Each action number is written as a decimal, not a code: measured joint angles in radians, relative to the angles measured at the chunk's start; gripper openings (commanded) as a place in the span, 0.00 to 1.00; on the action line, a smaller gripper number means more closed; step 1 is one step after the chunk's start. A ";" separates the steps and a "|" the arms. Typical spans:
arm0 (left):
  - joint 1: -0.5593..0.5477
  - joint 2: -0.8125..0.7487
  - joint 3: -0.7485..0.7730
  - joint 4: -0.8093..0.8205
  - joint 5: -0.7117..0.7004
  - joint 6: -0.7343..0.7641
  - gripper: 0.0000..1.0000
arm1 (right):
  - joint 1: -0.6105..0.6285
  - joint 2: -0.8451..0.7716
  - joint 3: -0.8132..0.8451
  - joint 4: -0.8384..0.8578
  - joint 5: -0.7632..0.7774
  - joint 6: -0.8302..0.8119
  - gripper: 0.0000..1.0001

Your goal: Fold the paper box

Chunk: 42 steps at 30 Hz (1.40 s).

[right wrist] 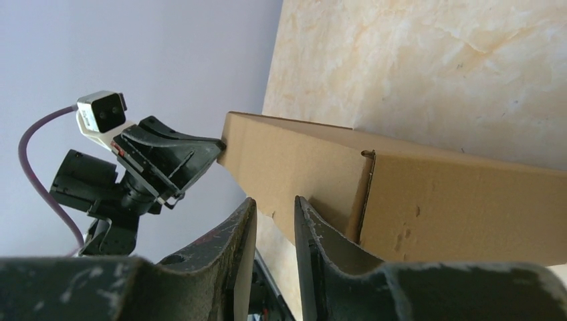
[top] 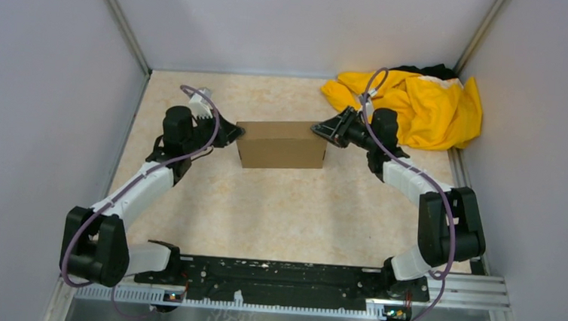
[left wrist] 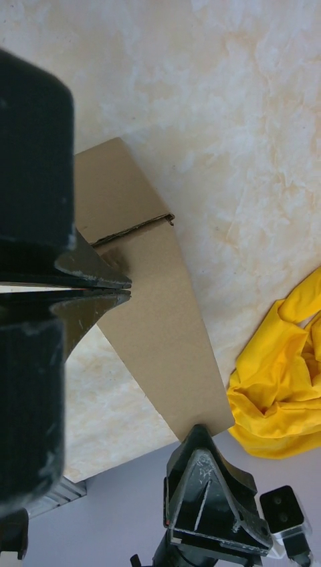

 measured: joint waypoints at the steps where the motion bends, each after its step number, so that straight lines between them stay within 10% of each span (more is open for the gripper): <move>1: 0.000 0.001 -0.010 0.019 -0.007 -0.006 0.04 | 0.000 0.000 0.003 -0.004 0.003 -0.005 0.28; 14: 0.036 0.038 -0.069 0.176 -0.001 -0.100 0.15 | 0.002 0.010 0.032 -0.043 0.009 -0.047 0.30; 18: 0.035 0.027 0.000 0.046 0.000 -0.081 0.31 | 0.003 0.022 0.085 -0.116 -0.002 -0.084 0.32; 31: 0.053 0.110 0.373 -0.501 -0.148 0.088 0.35 | 0.003 0.090 0.415 -0.509 0.041 -0.270 0.34; 42: -0.060 0.198 0.639 -0.797 -0.389 0.195 0.43 | 0.203 0.140 0.863 -1.067 0.575 -0.686 0.42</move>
